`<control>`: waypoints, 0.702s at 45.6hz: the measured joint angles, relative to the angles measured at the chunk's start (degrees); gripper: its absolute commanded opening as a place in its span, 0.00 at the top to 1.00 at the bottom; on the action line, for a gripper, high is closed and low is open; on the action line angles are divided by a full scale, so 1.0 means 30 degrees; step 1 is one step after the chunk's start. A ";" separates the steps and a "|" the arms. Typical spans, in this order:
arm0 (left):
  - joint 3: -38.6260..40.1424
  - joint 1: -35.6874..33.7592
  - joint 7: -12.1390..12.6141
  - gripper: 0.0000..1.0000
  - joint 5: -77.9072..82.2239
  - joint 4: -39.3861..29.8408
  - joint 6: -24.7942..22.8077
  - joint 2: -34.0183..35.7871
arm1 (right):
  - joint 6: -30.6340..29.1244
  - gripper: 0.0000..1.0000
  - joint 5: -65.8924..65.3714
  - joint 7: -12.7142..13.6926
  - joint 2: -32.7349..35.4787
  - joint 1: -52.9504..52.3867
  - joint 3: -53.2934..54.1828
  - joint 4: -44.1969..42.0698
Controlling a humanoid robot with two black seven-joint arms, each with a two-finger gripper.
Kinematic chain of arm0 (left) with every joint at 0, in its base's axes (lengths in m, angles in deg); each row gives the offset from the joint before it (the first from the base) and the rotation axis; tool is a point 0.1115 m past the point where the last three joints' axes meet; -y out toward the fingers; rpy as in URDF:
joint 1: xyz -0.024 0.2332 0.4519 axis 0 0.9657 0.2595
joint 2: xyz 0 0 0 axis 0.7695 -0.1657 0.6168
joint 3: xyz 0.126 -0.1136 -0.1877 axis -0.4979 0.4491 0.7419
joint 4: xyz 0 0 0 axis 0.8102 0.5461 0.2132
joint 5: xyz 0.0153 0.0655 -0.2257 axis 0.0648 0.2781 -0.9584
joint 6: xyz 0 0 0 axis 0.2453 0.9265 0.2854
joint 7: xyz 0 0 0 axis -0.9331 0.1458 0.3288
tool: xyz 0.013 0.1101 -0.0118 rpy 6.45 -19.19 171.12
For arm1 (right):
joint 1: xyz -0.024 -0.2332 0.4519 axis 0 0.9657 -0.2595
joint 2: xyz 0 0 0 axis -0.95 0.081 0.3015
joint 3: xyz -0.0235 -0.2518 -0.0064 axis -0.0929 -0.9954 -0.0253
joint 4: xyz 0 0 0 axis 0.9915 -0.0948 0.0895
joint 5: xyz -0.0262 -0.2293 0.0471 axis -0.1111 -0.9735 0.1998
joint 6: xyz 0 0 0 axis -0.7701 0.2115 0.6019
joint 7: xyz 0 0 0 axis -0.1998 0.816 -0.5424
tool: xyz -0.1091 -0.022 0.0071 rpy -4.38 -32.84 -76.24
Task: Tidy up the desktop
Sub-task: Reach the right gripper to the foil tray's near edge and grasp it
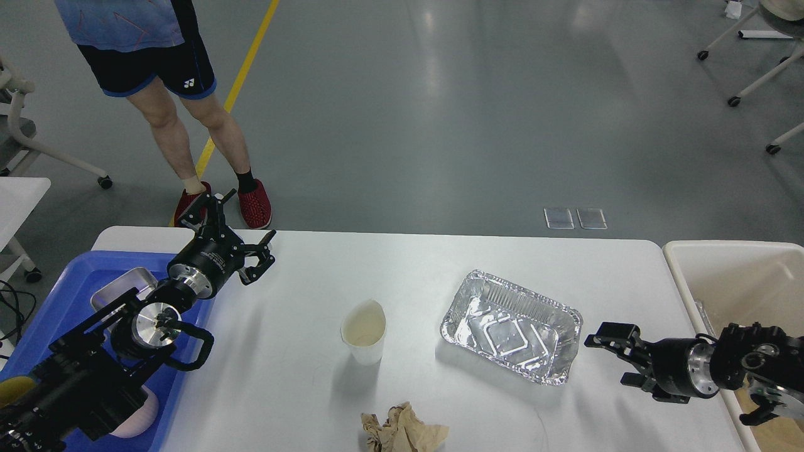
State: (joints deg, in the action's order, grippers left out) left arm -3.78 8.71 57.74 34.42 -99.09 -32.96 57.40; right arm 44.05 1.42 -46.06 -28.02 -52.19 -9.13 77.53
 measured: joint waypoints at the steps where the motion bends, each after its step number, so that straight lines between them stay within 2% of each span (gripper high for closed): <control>1: -0.0003 0.0008 0.0002 0.02 0.0000 0.0000 0.0001 0.0000 | 0.0000 0.00 -0.0008 -0.0001 -0.0169 -0.0023 -0.0033 -0.0163; 14: -0.0061 0.0130 0.0043 0.02 0.0000 -0.0002 0.0050 0.0058 | 0.0001 0.03 -0.0983 -0.0003 -0.1722 -0.0536 -0.0095 -0.1252; 18: -0.0064 0.0123 0.0114 0.02 0.0000 -0.0195 0.0163 0.0088 | 0.0008 0.13 -0.1062 -0.0003 -0.2161 -0.0578 -0.0095 -0.1592; 22: -0.0062 0.0055 0.0161 0.02 0.0000 -0.0327 0.0358 0.0178 | 0.0017 0.14 -0.1100 -0.0003 -0.2544 -0.0598 -0.0099 -0.1857; 29: -0.0055 0.0036 0.0189 0.02 0.0000 -0.0355 0.0462 0.0246 | 0.0020 0.22 -0.1271 -0.0003 -0.3241 -0.0765 -0.0140 -0.2454; 32: -0.0055 0.0043 0.0190 0.02 0.0000 -0.0355 0.0473 0.0257 | 0.0019 0.31 -0.1428 -0.0003 -0.3614 -0.0933 -0.0166 -0.2826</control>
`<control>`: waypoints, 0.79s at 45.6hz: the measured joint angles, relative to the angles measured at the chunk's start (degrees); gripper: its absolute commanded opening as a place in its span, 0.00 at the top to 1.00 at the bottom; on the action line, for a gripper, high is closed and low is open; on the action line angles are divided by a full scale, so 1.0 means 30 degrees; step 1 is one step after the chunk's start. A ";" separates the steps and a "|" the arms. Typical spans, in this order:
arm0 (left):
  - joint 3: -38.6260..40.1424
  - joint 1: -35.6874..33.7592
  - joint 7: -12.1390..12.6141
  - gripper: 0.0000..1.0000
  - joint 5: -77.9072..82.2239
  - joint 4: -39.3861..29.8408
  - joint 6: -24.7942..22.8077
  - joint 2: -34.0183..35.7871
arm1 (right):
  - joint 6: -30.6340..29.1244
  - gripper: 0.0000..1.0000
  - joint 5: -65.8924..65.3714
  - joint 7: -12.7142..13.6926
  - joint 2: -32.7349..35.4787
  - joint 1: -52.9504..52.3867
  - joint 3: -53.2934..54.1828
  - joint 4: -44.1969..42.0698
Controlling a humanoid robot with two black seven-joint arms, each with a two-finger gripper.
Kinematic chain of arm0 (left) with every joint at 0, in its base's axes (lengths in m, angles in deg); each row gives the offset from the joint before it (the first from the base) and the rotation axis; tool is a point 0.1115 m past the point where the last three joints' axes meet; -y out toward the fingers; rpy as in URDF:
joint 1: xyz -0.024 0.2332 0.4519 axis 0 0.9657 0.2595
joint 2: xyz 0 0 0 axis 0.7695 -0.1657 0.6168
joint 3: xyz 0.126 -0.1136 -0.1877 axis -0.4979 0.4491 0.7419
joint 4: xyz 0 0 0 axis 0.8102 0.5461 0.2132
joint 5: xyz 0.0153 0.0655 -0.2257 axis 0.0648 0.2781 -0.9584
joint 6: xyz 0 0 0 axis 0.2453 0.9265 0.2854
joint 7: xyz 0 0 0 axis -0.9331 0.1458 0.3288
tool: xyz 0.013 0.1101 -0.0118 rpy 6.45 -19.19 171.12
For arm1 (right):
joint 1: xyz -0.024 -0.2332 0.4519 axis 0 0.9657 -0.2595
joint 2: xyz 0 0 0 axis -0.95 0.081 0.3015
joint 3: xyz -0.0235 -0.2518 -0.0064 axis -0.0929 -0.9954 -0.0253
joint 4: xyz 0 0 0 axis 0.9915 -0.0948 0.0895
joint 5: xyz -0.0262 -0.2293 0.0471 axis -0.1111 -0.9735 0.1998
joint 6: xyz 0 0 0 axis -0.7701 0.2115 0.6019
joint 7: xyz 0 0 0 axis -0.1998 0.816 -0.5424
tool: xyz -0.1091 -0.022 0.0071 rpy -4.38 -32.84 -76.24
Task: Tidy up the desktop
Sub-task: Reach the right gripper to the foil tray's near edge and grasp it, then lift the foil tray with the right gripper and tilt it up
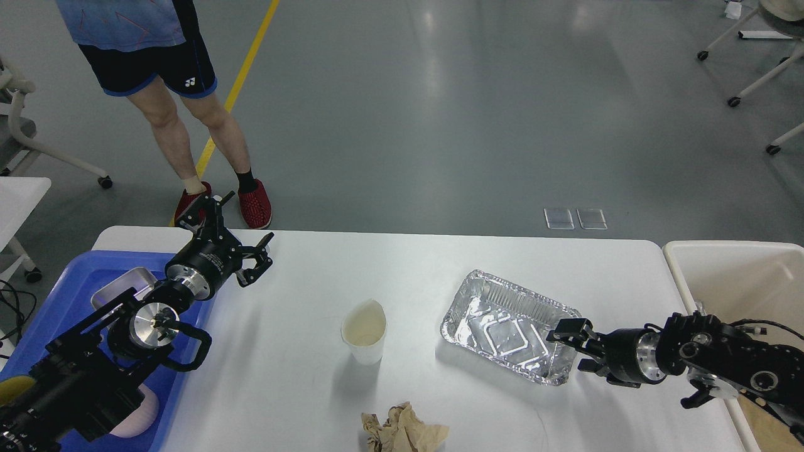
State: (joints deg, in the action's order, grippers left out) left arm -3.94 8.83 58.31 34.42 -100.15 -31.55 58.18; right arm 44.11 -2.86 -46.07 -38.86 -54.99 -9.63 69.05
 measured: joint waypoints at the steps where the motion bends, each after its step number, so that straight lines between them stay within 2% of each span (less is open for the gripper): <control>1: 0.0000 0.0008 0.0001 0.02 0.0000 0.0000 0.0002 0.0004 | -0.0006 0.34 -0.0040 0.0000 -0.0119 -0.0025 -0.0007 -0.0107; 8: -0.0001 0.0055 0.0003 0.02 0.0000 0.0000 0.0005 0.0088 | -0.0055 0.56 -0.0119 0.0000 -0.0743 -0.0157 -0.0058 -0.0456; 14: 0.0000 0.0077 0.0009 0.02 0.0000 0.0000 0.0012 0.0143 | -0.0082 0.81 -0.0127 0.0000 -0.1349 -0.0316 -0.0718 -0.1204; 17: 0.0000 0.0150 0.0011 0.02 0.0000 0.0000 0.0020 0.0148 | -0.0081 0.98 -0.0104 -0.0001 -0.1588 -0.0476 -0.1066 -0.1571; 36: -0.0096 0.0515 -0.0063 0.02 0.0000 0.0060 0.0168 0.0068 | -0.0740 1.00 -0.0100 -0.0251 -0.1609 -0.1441 -0.1289 -0.1511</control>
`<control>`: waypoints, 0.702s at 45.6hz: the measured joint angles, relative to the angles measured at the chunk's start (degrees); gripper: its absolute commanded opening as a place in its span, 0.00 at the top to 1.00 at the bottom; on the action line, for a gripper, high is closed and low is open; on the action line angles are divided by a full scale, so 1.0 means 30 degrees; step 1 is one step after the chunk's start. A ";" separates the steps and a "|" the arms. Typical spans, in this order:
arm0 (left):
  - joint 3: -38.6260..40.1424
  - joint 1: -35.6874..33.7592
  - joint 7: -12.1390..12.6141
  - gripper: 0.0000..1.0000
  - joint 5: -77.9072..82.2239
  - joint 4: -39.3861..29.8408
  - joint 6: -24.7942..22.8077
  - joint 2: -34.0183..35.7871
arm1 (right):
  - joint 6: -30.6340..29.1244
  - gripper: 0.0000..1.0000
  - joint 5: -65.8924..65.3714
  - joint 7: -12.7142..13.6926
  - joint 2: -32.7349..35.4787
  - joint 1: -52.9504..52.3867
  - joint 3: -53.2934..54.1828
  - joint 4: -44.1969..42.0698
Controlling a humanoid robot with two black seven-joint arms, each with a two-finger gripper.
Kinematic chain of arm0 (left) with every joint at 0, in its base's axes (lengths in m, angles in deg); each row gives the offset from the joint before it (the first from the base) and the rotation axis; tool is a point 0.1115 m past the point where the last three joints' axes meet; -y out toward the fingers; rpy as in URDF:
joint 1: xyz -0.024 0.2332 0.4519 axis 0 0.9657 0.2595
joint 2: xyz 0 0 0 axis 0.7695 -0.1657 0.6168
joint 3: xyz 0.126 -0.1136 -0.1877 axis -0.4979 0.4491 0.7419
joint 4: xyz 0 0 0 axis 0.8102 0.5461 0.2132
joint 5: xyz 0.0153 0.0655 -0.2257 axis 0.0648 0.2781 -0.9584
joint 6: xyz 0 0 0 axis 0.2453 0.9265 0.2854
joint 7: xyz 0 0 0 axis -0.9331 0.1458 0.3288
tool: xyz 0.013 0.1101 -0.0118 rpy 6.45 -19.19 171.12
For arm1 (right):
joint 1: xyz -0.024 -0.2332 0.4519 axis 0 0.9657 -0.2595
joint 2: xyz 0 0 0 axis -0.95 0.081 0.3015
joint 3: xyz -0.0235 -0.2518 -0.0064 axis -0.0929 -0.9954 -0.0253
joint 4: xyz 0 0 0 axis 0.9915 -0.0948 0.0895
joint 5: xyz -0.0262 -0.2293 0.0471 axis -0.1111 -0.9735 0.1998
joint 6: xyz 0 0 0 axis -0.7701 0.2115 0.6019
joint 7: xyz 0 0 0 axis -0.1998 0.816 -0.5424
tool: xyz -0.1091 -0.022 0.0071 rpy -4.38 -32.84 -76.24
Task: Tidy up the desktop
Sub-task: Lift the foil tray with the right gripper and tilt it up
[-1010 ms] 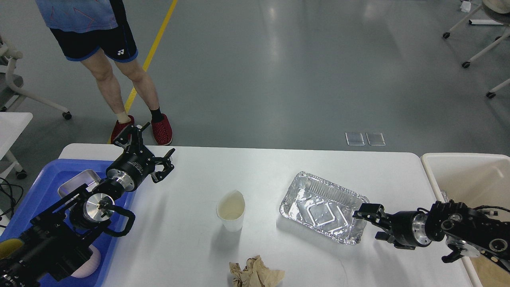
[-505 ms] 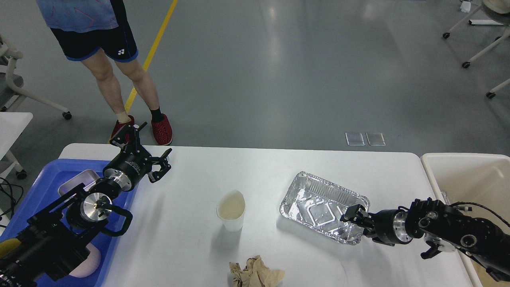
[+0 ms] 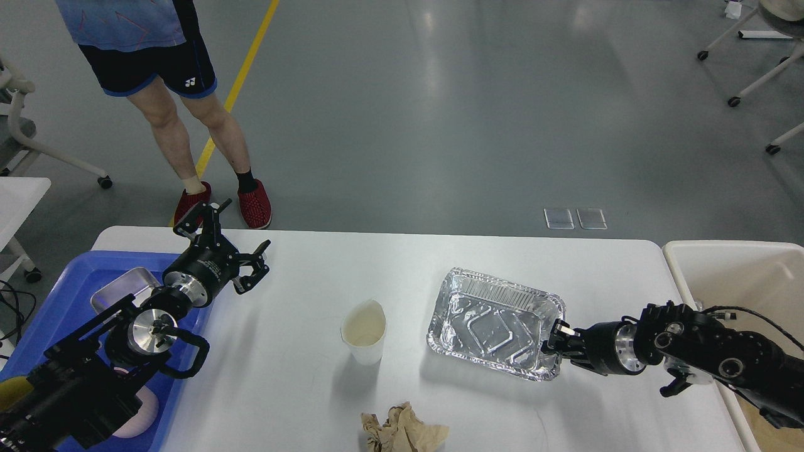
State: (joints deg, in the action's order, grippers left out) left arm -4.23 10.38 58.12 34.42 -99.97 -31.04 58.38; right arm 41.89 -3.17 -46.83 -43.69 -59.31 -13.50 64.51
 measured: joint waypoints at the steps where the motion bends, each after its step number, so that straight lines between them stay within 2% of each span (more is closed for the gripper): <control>1: 0.0000 0.0044 -0.0006 0.02 0.0000 0.0001 0.0000 0.0000 | -0.0003 1.00 -0.0002 -0.0007 0.0000 -0.0063 0.0003 0.0020; 13: 0.0018 0.0248 -0.0035 0.02 0.0000 0.0029 -0.0030 0.0081 | -0.0251 1.00 -0.0020 -0.0041 0.0432 -0.1269 -0.0150 0.0219; 32: 0.0027 0.0405 -0.0053 0.02 0.0000 0.0097 -0.0029 0.0055 | -0.2759 1.00 0.1314 0.0538 0.1297 -0.6294 -0.3702 0.1625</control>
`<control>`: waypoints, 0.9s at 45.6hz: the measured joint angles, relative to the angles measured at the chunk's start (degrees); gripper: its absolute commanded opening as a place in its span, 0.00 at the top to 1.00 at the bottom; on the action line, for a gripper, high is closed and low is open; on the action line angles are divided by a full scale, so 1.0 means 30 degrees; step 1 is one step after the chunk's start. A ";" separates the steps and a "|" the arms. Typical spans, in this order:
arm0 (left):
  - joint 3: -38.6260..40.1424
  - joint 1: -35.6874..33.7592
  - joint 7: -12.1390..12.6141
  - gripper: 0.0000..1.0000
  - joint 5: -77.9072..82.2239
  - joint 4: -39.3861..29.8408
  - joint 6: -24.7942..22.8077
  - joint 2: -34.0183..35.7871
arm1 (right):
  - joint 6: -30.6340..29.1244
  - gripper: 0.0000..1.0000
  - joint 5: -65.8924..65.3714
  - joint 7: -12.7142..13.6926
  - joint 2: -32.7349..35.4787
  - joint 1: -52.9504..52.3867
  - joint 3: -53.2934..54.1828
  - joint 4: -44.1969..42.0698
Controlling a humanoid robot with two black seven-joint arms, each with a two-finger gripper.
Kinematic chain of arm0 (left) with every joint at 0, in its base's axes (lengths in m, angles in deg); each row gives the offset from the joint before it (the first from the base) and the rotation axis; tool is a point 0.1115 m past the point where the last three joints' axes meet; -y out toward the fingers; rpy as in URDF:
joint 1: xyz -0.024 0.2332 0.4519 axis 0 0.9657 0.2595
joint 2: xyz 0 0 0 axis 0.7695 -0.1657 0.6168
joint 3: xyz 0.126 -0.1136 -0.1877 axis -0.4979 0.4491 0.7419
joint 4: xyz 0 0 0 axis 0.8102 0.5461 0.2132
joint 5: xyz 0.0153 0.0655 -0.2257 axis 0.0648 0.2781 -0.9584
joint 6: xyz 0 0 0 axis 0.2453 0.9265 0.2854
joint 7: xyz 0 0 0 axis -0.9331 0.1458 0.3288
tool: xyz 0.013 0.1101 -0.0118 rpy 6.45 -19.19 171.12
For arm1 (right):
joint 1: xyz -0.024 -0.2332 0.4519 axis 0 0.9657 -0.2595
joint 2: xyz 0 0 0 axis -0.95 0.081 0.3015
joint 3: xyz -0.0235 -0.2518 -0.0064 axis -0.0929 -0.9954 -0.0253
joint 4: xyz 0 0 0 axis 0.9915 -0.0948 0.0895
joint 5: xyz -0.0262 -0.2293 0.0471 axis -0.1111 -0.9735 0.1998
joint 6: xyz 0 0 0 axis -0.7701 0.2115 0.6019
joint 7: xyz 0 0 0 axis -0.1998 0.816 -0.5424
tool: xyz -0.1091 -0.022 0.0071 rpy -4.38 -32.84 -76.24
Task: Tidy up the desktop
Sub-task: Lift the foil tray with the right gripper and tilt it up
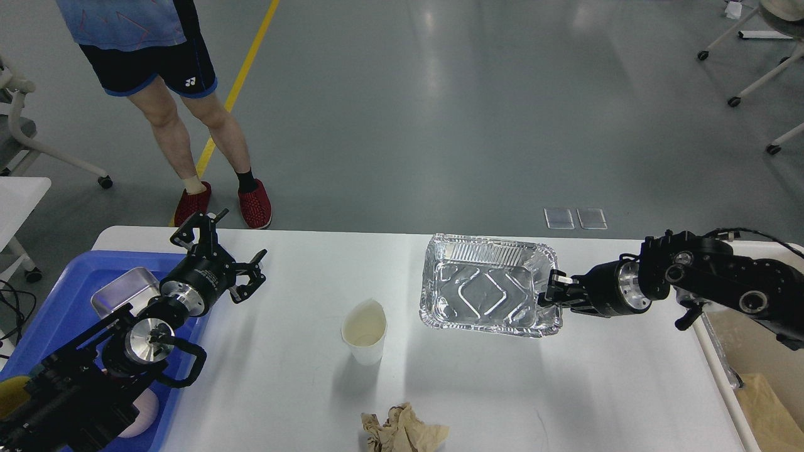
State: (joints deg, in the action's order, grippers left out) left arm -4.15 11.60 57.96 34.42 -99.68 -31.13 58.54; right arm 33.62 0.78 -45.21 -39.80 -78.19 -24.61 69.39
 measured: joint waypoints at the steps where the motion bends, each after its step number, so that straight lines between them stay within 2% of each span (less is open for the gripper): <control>1: 0.0000 0.0025 0.0000 0.02 0.0000 0.0009 0.0001 0.0000 | -0.0104 1.00 0.0382 0.0145 -0.0049 -0.0408 -0.0354 0.0008; 10: 0.0000 0.0111 0.0000 0.02 0.0000 0.0047 0.0009 -0.0058 | -0.0662 1.00 0.3636 0.1859 -0.1445 -0.3675 -0.3513 -0.0013; 17: -0.0009 0.0134 -0.0018 0.02 0.0000 0.0052 0.0013 -0.0180 | -0.0790 1.00 0.5590 0.2754 -0.2923 -0.5271 -0.5231 -0.0036; 24: -0.0023 0.0148 -0.0022 0.02 -0.0001 0.0053 0.0014 -0.0188 | -0.0884 1.00 0.6534 0.3003 -0.3883 -0.6230 -0.6089 -0.0036; 41: -0.0279 0.0399 0.0021 0.02 0.0061 0.0048 -0.0046 -0.0167 | -0.1151 1.00 0.6689 0.2996 -0.3975 -0.6509 -0.6179 -0.0037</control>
State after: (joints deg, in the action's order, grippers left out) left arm -4.99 12.79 58.02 34.61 -99.53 -31.27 58.04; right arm 30.16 20.84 -36.22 -51.72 -97.72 -43.14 69.28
